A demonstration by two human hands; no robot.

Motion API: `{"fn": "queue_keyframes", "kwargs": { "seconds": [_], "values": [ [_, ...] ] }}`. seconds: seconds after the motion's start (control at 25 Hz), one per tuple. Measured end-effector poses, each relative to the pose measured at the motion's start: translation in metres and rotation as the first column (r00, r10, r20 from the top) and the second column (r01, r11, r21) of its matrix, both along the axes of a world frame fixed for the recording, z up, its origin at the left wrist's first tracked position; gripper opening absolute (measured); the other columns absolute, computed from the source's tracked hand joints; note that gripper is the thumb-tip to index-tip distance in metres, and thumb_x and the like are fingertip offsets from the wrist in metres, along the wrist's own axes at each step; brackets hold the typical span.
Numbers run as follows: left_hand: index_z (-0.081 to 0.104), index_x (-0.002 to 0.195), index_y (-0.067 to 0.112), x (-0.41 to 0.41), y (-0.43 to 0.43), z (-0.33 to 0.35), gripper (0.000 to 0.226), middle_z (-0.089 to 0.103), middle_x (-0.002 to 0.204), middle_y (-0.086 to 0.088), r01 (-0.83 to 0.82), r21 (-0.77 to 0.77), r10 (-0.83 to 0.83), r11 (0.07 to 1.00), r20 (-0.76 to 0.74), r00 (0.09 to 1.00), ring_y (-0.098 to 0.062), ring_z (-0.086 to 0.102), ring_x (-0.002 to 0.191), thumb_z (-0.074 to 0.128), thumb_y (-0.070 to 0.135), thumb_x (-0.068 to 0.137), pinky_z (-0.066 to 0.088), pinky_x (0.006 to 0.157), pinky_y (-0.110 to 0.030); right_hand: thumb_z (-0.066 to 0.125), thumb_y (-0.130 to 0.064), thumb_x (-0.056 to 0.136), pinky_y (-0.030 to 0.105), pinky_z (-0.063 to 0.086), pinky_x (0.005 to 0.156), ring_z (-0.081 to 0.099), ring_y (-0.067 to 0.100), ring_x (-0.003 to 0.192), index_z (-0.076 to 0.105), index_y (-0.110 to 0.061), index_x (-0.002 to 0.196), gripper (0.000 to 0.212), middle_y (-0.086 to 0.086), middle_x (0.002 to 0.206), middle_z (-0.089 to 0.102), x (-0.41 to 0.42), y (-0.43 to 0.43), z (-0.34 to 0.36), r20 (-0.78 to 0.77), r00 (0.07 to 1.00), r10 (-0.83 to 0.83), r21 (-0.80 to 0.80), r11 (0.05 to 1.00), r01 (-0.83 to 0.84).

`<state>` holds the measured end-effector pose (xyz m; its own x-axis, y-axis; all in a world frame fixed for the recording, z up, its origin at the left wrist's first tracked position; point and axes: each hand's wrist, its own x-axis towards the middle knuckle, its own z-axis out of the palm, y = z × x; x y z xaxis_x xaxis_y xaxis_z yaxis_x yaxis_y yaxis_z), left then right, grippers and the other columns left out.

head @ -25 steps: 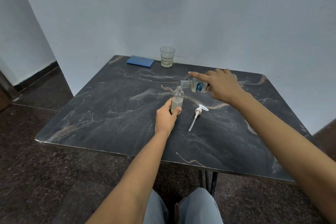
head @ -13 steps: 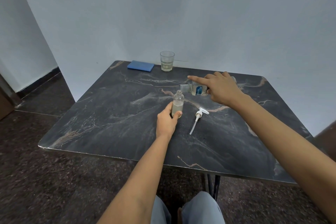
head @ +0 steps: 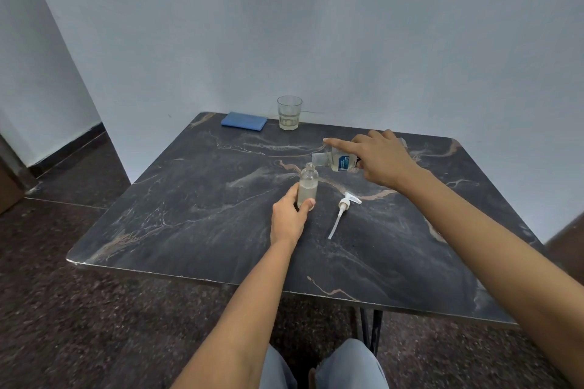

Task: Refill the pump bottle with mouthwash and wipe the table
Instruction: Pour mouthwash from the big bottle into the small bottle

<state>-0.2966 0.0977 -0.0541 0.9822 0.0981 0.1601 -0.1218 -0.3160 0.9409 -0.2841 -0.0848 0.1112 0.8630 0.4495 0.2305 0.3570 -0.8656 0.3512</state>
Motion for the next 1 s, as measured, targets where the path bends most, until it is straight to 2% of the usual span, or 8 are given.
{"fn": "queue_keyframes", "kwargs": {
  "seconds": [0.8,1.0],
  "values": [
    [0.050,0.138,0.024,0.0010,-0.0007,-0.0014,0.050,0.063,0.128,0.003,-0.011,0.024,0.011,1.000,-0.006,1.000,-0.012,0.058,0.116,0.064,0.028,0.090,0.046,0.102,-0.034,0.056,-0.015,0.091,0.039,0.036,0.088,0.052,0.025,0.104,0.007,-0.048,0.147,0.082,0.002,0.119,0.059,-0.0030,0.0028,0.0042,-0.007,1.000,0.003,0.001,1.000,-0.003],
    [0.050,0.138,0.023,-0.0010,-0.0006,0.0021,0.049,0.062,0.128,0.002,-0.011,0.030,0.011,0.999,0.000,1.000,-0.012,0.057,0.116,0.064,0.027,0.091,0.043,0.097,-0.026,0.056,-0.015,0.090,0.039,0.036,0.087,0.052,0.025,0.104,0.006,-0.048,0.147,0.083,0.002,0.119,0.059,-0.0030,0.0034,0.0039,-0.006,1.000,-0.001,-0.007,1.000,0.001]
  ]
}}
